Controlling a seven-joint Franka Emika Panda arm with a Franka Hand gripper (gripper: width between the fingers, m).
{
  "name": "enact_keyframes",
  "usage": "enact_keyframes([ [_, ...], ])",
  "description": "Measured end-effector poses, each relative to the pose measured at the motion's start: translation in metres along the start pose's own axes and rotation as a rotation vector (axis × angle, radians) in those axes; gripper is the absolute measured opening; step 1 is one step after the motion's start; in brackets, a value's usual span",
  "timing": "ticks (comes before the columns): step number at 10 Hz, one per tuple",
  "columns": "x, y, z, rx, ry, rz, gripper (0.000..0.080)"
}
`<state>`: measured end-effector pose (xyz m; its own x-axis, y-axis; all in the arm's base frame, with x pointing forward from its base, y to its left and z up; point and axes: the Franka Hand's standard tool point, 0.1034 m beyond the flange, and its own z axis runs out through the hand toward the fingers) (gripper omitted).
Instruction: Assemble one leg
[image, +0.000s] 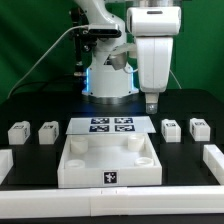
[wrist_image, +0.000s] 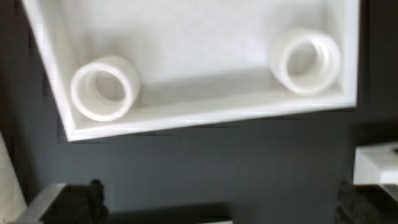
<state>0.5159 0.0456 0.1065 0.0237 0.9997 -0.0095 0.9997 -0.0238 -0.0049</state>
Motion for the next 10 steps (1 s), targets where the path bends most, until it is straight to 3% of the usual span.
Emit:
enact_keyframes([
  [4,-0.003,-0.003,0.002,0.004,-0.004,-0.088,0.065],
  [5,-0.011,-0.018,0.009,-0.011,-0.001,-0.09,0.065],
  [6,-0.024,-0.044,0.021,0.002,0.001,-0.096,0.065],
  [7,-0.03,-0.057,0.031,0.02,0.003,-0.088,0.065],
  [9,-0.04,-0.071,0.054,0.054,0.013,-0.098,0.065],
  [10,-0.047,-0.072,0.057,0.059,0.015,-0.11,0.065],
])
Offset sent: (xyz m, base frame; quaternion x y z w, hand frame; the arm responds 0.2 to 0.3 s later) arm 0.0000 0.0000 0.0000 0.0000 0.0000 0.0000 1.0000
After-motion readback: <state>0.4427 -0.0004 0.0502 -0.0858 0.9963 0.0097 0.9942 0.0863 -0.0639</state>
